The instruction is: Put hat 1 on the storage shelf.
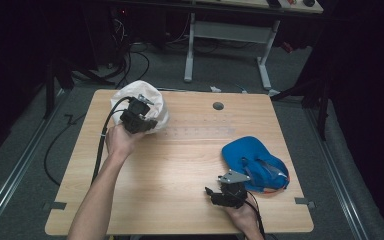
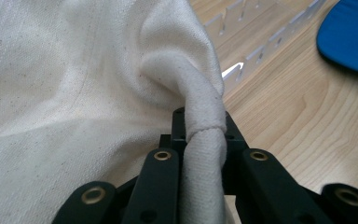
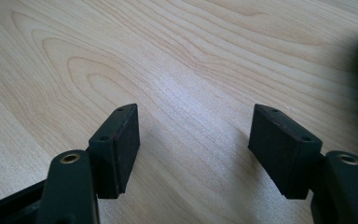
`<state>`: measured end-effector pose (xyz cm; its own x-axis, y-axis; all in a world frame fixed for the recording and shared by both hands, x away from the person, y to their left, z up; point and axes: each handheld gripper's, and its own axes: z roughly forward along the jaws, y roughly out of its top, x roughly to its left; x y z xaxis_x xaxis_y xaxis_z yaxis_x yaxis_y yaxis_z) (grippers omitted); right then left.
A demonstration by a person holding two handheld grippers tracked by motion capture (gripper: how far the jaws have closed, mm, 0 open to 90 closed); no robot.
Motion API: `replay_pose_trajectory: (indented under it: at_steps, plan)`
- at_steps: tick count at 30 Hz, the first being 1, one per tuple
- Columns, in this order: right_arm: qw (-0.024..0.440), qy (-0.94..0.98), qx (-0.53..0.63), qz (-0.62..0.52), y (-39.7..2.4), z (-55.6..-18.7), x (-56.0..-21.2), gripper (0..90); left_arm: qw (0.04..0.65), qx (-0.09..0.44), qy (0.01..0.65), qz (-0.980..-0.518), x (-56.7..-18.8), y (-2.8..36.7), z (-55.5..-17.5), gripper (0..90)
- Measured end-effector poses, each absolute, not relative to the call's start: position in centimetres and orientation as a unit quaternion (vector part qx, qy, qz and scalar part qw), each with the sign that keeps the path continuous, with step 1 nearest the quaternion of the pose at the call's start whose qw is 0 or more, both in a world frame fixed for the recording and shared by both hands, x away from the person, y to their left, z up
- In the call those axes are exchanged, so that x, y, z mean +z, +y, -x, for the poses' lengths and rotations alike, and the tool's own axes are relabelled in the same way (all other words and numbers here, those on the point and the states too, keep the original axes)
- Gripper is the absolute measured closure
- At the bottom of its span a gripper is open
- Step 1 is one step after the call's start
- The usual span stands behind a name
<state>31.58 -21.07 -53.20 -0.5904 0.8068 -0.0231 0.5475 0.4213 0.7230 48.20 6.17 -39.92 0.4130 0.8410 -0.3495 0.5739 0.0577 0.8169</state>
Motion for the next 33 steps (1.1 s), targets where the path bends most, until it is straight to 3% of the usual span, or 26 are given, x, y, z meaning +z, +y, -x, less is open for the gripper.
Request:
replay_pose_trajectory:
  at_steps: [33]
  plan:
    - [0.186,0.822,0.346,-0.411,-21.1,-31.6,-53.2,33.5,0.397,0.166,0.536,-0.726,-41.0,2.3,-50.2,83.1]
